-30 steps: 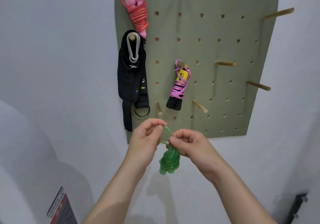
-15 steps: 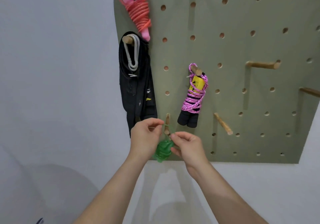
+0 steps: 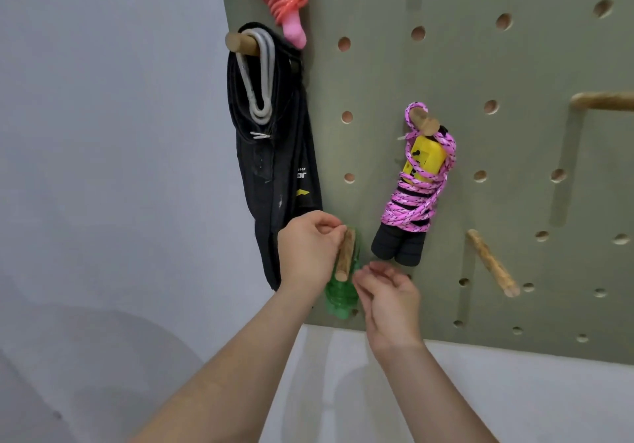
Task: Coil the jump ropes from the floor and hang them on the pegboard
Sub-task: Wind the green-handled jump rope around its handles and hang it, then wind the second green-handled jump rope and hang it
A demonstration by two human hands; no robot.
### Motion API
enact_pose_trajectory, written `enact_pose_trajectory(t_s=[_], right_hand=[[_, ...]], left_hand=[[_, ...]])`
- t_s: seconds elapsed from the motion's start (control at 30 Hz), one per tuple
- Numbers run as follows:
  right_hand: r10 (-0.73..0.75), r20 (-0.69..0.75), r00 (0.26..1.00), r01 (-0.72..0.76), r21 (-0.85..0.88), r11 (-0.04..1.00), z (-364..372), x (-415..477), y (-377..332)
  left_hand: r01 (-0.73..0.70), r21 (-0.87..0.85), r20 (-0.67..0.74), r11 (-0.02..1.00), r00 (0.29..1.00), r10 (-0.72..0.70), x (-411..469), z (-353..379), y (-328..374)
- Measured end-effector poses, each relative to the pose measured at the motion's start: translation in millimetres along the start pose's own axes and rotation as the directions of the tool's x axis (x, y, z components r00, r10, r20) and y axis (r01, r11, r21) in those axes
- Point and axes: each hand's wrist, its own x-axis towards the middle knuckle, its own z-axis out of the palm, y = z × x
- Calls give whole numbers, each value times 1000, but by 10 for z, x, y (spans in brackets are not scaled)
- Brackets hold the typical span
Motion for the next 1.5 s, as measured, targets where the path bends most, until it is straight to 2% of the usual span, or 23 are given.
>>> enact_pose_trajectory(t_s=[0.13,0.17,0.27,0.33,0.43,0.5,0.67,0.8,0.87,0.93,1.0,1.1,1.2,1.27,1.33,1.43,1.5], right_hand=[[-141,-107,984,108,-269,957,-54,111,76],[-156,-110,982,115,-313,943,-62,117,86],[-125,-31,992,106,-352,930,-79,65,73],[-94,32,995,100,-352,931,-88,-14,57],[-61,81,995,86,-346,934,-122,-102,43],[-34,111,993,71,-349,934,-151,-142,0],[18,143,990,48,-449,892,-291,-286,-207],[16,90,996,38,-559,829,-524,-514,-307],[55,107,993,28,-649,760,-650,-678,-340],[114,130,985,28,-768,640,-767,-861,-380],[154,159,975,72,-885,460,-879,-1061,-428],[189,177,966,152,-979,139,-1089,-1428,-464],[220,124,968,151,-983,-109,-1326,-1862,-432],[245,63,968,114,-973,-202,-1533,-2159,-377],[262,-25,965,43,-967,-252,-1796,-2452,-286],[235,-147,961,-88,-966,-244,-2258,-2926,-112],[193,-223,956,-177,-957,-228,-2591,-3239,13]], left_hand=[[-48,171,-34,984,998,54,13,41,-45],[-58,170,-22,984,998,63,-3,38,-77],[-112,9,78,994,991,111,-120,33,-192],[-117,-32,158,993,980,121,-233,51,-291],[-34,-147,227,989,972,67,-343,91,-341],[12,-163,249,986,968,29,-369,84,-321],[101,-168,178,981,981,-70,-583,-46,-328],[171,-161,306,972,945,-115,-1000,-199,-375],[197,-125,381,972,914,-136,-1220,-257,-411],[181,-69,432,981,892,-134,-1428,-290,-475],[72,-23,489,997,871,-52,-1636,-328,-556],[-130,58,582,990,810,72,-1988,-418,-661],[-241,21,695,970,701,159,-2397,-529,-746],[-236,-9,781,972,605,154,-2706,-585,-805],[-222,-24,842,975,522,140,-3029,-614,-872],[-232,-15,875,973,468,126,-3551,-611,-1007],[-251,-26,906,968,402,129,-3916,-599,-1117]])
